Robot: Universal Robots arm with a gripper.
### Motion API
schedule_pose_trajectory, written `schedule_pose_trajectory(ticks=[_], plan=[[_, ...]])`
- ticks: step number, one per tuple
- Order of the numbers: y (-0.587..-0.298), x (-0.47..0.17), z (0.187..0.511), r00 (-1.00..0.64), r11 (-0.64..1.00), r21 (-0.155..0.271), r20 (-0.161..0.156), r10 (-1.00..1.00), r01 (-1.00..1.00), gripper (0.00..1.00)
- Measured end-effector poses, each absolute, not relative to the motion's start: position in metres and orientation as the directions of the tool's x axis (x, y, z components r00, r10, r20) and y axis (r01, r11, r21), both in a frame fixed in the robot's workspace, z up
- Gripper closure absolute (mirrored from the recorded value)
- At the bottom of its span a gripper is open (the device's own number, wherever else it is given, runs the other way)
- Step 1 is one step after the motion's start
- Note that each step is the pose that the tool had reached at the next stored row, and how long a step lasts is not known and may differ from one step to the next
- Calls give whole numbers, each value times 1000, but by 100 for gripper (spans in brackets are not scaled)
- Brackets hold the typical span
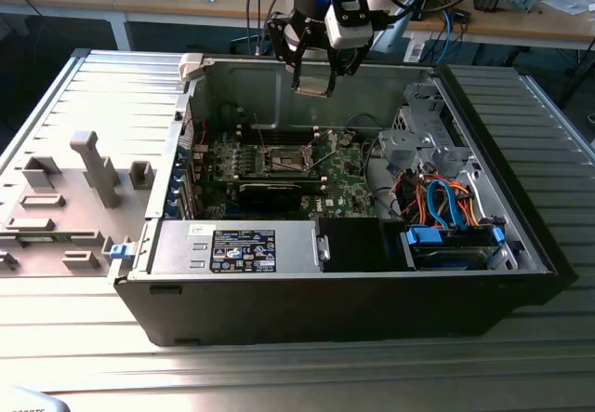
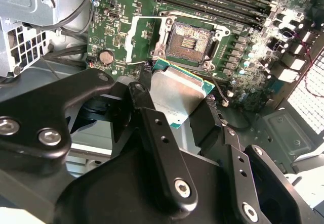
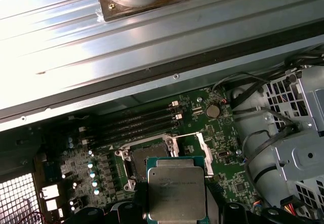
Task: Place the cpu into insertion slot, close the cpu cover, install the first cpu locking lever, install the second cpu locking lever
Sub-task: 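Place the cpu into insertion slot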
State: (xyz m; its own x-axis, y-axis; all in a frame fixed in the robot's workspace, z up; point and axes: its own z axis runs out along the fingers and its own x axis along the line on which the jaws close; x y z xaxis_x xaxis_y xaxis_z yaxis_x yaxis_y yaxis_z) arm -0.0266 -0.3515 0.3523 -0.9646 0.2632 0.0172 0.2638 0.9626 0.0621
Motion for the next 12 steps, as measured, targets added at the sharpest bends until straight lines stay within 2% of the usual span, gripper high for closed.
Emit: schedule_pose_trajectory(ticks=[12], plan=[[-352, -27, 351, -962, 960, 62, 17, 271, 272, 45]])
